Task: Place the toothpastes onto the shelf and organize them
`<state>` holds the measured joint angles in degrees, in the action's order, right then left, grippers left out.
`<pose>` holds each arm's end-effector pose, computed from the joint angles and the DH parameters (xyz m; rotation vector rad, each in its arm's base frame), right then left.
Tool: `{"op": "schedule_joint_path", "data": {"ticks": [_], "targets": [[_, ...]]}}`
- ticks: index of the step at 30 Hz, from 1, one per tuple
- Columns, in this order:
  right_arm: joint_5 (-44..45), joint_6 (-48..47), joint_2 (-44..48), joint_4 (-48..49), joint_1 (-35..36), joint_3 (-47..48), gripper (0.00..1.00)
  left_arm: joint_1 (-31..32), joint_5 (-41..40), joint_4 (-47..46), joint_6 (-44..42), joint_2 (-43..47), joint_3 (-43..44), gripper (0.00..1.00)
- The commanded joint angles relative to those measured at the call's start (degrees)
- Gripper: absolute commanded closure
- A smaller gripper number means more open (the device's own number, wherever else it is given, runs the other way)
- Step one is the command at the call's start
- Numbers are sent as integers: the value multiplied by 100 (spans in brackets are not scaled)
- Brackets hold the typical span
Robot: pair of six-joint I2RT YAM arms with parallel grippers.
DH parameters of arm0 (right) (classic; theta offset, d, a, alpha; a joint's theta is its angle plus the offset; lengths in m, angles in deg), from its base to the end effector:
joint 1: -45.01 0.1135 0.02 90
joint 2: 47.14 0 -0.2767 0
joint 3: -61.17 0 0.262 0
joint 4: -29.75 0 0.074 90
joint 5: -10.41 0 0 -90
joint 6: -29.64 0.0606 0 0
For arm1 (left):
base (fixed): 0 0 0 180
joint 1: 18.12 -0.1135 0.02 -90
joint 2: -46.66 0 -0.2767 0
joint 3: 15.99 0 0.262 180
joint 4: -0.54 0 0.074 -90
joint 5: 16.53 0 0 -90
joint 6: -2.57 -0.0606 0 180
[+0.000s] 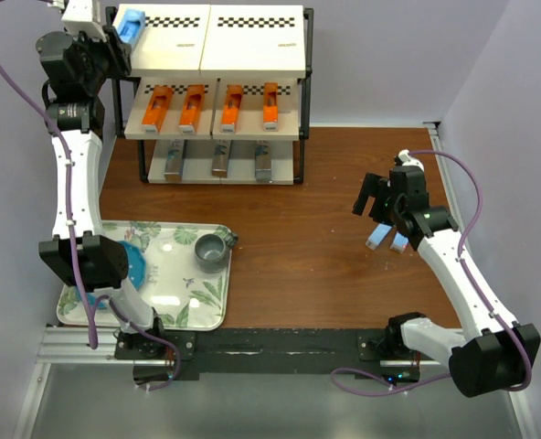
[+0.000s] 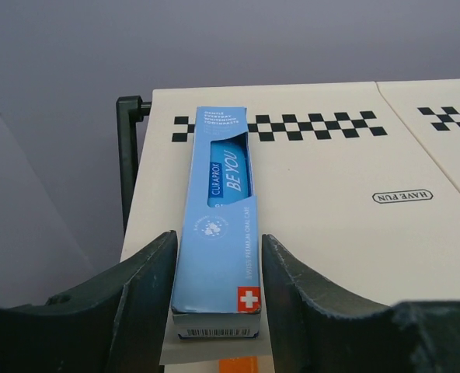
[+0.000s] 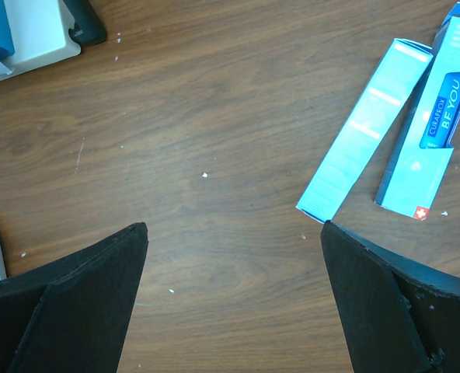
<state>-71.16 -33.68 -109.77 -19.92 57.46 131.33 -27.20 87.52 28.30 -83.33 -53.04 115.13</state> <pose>0.2478 0.0456 0.3037 0.3599 2.2751 0.1822 0.4197 0.0522 0.5313 0.0235 1.5097 -0.1150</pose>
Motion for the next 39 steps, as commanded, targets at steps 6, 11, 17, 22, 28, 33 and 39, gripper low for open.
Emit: {"op": "schedule_joint_path", "data": {"ticks": [6,11,17,22,28,33,39], "targets": [[124,-128,-4,12,-5,55,2,-24,-121,-55,232,161,296,44],[107,-110,40,13,-5,-6,2,-15,-244,-2,390,293,244,46],[63,-101,93,39,3,-50,2,152,-306,-11,408,399,103,46],[54,-75,128,39,-5,-76,2,187,-437,-11,408,486,68,43],[273,-49,128,-48,3,-33,2,196,-587,-2,460,610,33,36],[756,92,-3,-268,-23,82,2,187,-815,138,443,864,-46,24],[792,443,-424,-383,-251,231,5,214,-684,348,443,1636,-608,18]]}}
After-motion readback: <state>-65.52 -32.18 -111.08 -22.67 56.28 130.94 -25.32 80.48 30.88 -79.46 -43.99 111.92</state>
